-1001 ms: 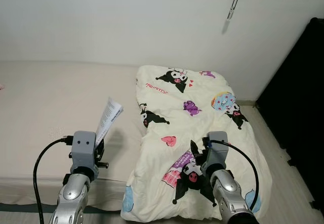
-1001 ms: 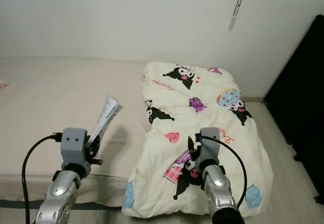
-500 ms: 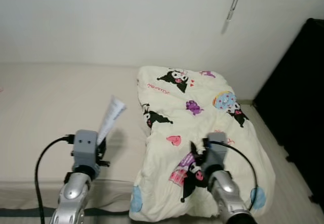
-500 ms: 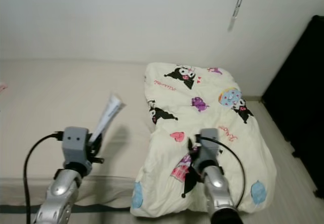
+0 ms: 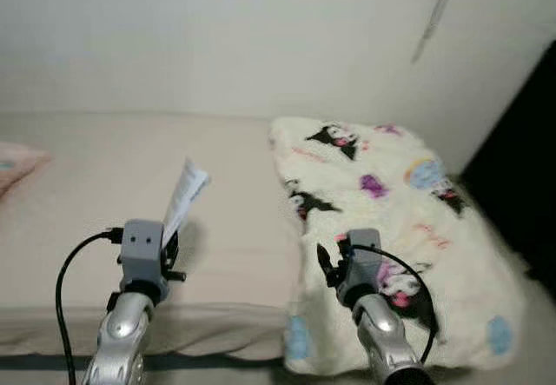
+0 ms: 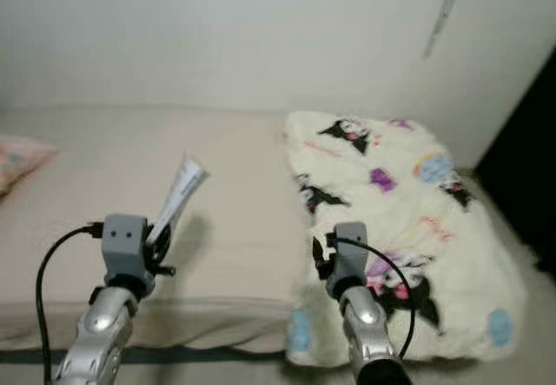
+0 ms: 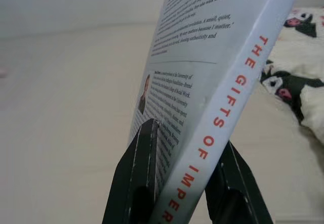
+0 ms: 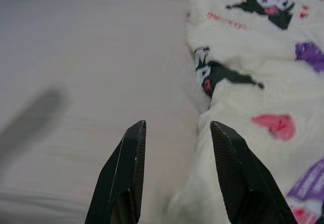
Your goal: Clean up the room
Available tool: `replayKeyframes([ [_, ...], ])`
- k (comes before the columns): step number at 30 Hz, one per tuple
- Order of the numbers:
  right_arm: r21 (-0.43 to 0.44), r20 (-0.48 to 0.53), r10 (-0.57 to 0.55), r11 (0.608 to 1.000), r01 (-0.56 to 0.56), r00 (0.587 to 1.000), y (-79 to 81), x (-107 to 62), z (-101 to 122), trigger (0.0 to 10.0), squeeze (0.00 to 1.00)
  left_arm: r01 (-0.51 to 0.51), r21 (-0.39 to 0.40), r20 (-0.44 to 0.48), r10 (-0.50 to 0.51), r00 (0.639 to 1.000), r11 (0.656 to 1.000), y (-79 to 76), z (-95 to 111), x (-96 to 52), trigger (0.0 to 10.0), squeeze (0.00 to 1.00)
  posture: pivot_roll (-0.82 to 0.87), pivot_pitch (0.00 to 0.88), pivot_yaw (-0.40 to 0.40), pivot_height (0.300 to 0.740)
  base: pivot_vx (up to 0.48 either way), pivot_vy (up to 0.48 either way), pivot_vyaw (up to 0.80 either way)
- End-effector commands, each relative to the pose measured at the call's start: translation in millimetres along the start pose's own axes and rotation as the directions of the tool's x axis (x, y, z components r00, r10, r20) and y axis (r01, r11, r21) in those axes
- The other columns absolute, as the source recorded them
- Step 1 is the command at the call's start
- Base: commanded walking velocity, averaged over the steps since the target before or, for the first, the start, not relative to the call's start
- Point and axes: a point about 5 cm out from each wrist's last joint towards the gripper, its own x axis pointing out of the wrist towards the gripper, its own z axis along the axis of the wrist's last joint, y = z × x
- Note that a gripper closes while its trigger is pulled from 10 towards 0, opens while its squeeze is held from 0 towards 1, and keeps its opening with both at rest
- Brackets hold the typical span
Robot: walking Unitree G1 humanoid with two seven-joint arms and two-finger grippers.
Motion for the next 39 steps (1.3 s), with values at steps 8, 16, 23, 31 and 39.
replayKeyframes([
  [8,0.008,0.009,-0.008,1.0,0.008,1.0,-1.1,-0.4,0.1,10.0,0.0,0.006,-0.006,0.031,-0.005,1.0,1.0,-0.5,5.5,2.6,10.0,0.0,0.04,0.09,-0.054,0.74,0.0,0.39,0.0],
  [16,0.013,0.007,-0.009,1.0,0.009,1.0,-0.3,-1.5,-1.7,10.0,0.0,0.01,-0.001,0.032,-0.01,0.999,1.0,0.2,6.5,3.4,10.0,0.0,0.04,0.092,-0.048,0.74,0.0,0.389,0.0],
  [23,0.017,0.005,-0.011,1.0,0.011,1.0,0.1,-2.0,-2.9,10.0,0.0,0.016,0.004,0.033,-0.016,0.999,1.0,0.4,7.2,4.1,10.0,0.0,0.04,0.095,-0.043,0.74,0.0,0.391,0.0],
  [31,0.021,0.006,-0.012,1.0,0.012,1.0,1.1,-1.7,-3.2,10.0,0.0,0.016,0.008,0.037,-0.016,0.999,1.0,2.2,8.5,4.6,10.0,0.0,0.05,0.094,-0.04,0.74,0.0,0.391,0.0],
  [39,0.025,0.007,-0.013,1.0,0.012,1.0,2.6,-1.5,-3.4,10.0,0.0,0.014,0.012,0.038,-0.014,0.999,1.0,4.5,9.4,5.0,10.0,0.0,0.05,0.097,-0.037,0.74,0.0,0.39,0.0],
])
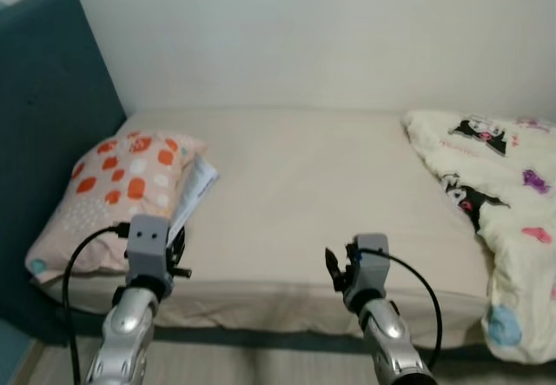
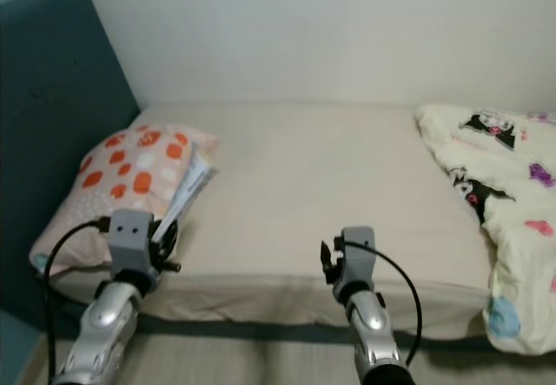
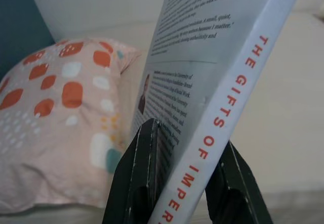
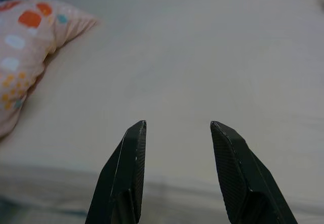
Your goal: Clean up the room
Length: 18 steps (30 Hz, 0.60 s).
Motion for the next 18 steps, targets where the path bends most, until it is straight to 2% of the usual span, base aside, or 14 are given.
replayKeyframes([
  [1,0.015,-0.022,-0.002,1.0,0.003,1.0,2.3,-3.3,-6.8,10.0,0.0,-0.004,0.003,0.02,0.004,1.0,1.0,3.4,3.4,-0.1,10.0,0.0,0.05,0.097,-0.037,0.74,0.0,0.386,0.0],
  [7,0.016,-0.022,-0.004,1.0,0.004,1.0,1.9,-3.7,-7.1,10.0,0.0,-0.003,0.002,0.02,0.003,1.0,1.0,3.7,3.4,0.0,10.0,0.0,0.05,0.097,-0.037,0.74,0.0,0.386,0.0],
  [11,0.018,-0.02,-0.007,1.0,0.007,1.0,1.5,-3.8,-7.2,10.0,0.0,0.002,0.047,0.012,-0.003,1.0,0.999,2.3,4.1,0.5,10.0,0.0,0.06,0.1,-0.034,0.74,0.0,-0.433,0.0],
  [18,0.022,-0.021,-0.007,1.0,0.007,1.0,1.6,-4.2,-7.9,10.0,0.0,-0.002,0.038,0.007,0.002,1.0,0.999,1.7,4.6,0.7,10.0,0.0,0.06,0.101,-0.034,0.74,0.0,-0.48,0.0],
])
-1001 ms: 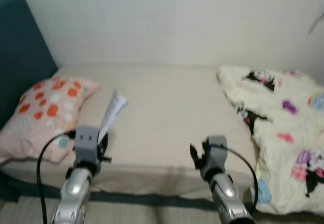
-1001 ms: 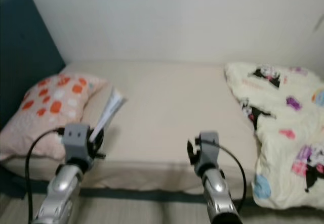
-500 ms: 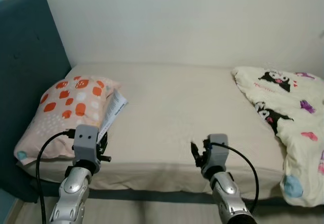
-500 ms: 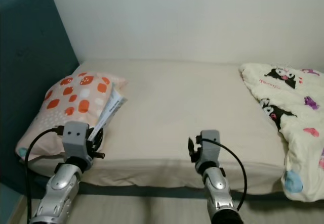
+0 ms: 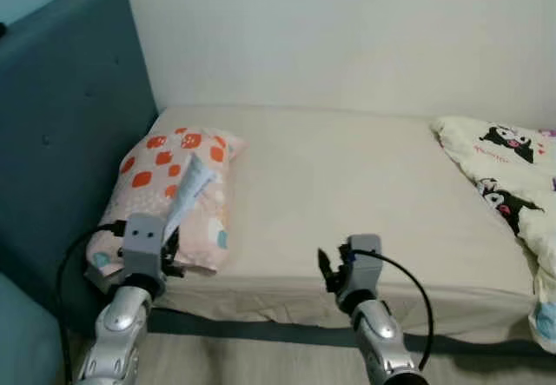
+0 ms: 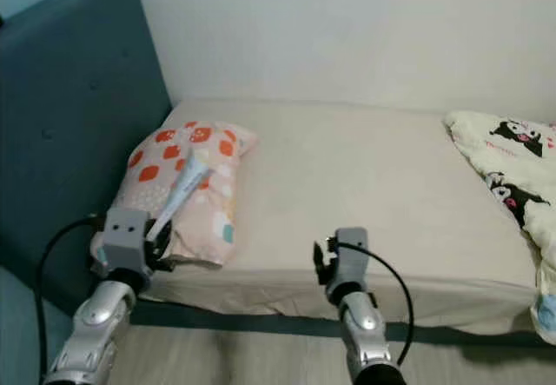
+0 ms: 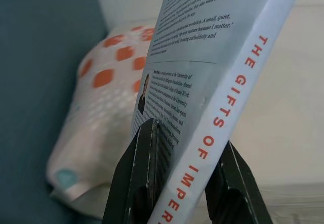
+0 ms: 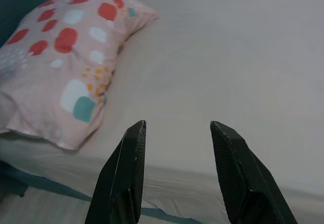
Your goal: Clean up the room
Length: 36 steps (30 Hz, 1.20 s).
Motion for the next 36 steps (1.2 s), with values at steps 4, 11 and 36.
replayKeyframes([
  [4,0.001,-0.005,-0.025,1.0,0.025,1.0,-7.9,-3.1,-2.2,10.0,0.0,0.026,-0.002,0.021,-0.026,0.999,1.0,-7.1,4.4,0.4,10.0,0.0,0.06,0.105,-0.032,0.74,0.0,-0.12,0.0],
  [11,0.003,-0.006,-0.028,1.0,0.028,1.0,-8.9,-3.3,-2.6,10.0,0.0,0.024,0.0,0.013,-0.024,1.0,1.0,-9.8,5.4,1.1,10.0,0.0,0.06,0.106,-0.032,0.74,0.0,0.0,0.0],
  [36,0.0,0.016,0.042,0.999,-0.042,0.999,0.6,9.3,13.7,10.0,0.0,0.124,-0.116,-0.087,-0.134,0.987,0.986,-38.4,-1.3,9.0,10.0,0.0,0.04,0.096,-0.036,0.74,0.0,0.0,0.0],
])
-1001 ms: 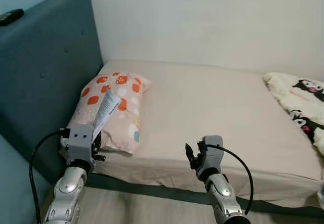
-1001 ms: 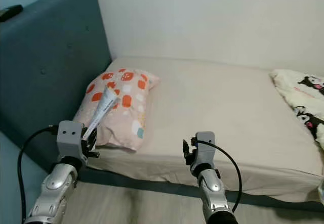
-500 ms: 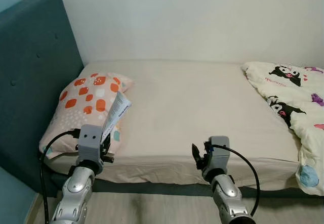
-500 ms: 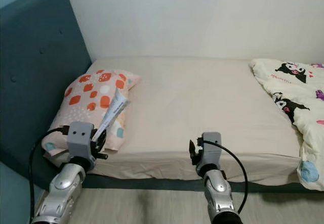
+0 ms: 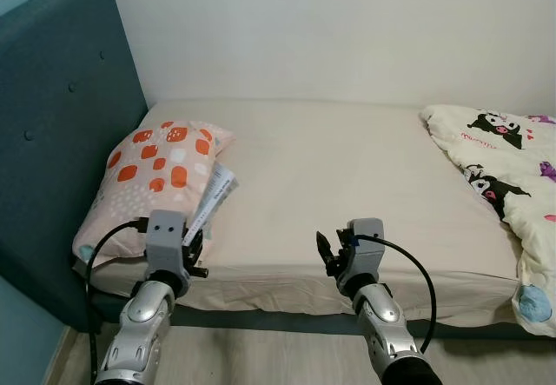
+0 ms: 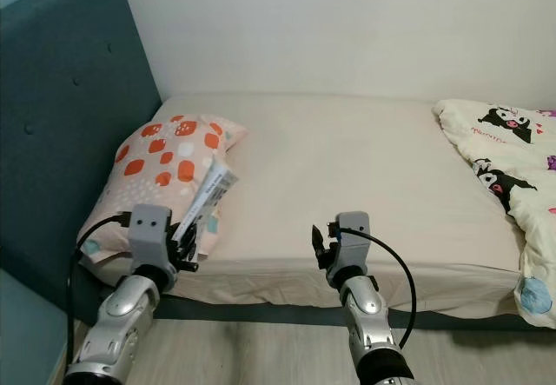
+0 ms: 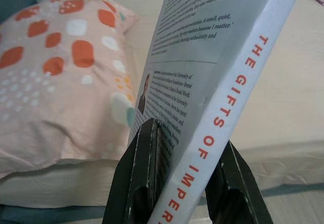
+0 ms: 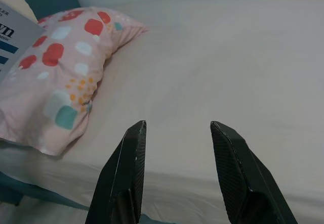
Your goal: Clean up the room
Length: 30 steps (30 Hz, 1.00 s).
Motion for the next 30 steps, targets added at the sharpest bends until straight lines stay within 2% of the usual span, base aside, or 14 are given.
replayKeyframes([
  [1,0.001,-0.04,-0.004,1.0,0.004,0.999,-0.1,-2.5,-7.6,10.0,0.0,0.011,0.002,-0.008,-0.011,1.0,1.0,-3.0,-1.4,0.2,10.0,0.0,0.04,0.096,-0.036,0.74,0.0,0.0,0.0],
  [5,0.002,-0.053,0.01,1.0,-0.01,0.999,1.6,-3.3,-9.6,10.0,0.0,-0.024,0.049,-0.015,0.025,1.0,0.998,3.1,-3.7,-2.2,10.0,0.0,0.04,0.092,-0.037,0.74,0.0,0.0,0.0],
  [9,-0.006,-0.06,0.027,1.0,-0.027,0.998,1.7,-4.8,-11.2,10.0,0.0,-0.042,0.087,0.048,0.038,0.998,0.995,9.0,1.5,-4.9,10.0,0.0,0.04,0.081,-0.047,0.74,0.0,0.0,0.0],
  [15,-0.009,-0.06,0.031,0.999,-0.032,0.998,1.7,-5.2,-11.4,10.0,0.0,-0.029,0.082,0.084,0.022,0.996,0.996,8.0,5.5,-6.2,10.0,0.0,0.04,0.078,-0.049,0.74,0.0,0.0,0.0],
  [30,-0.02,-0.071,0.034,0.999,-0.035,0.997,1.3,-7.0,-13.5,10.0,0.0,-0.01,0.058,0.102,0.004,0.995,0.998,4.9,8.0,-7.6,10.0,0.0,0.03,0.082,-0.053,0.74,0.344,0.0,0.0],
])
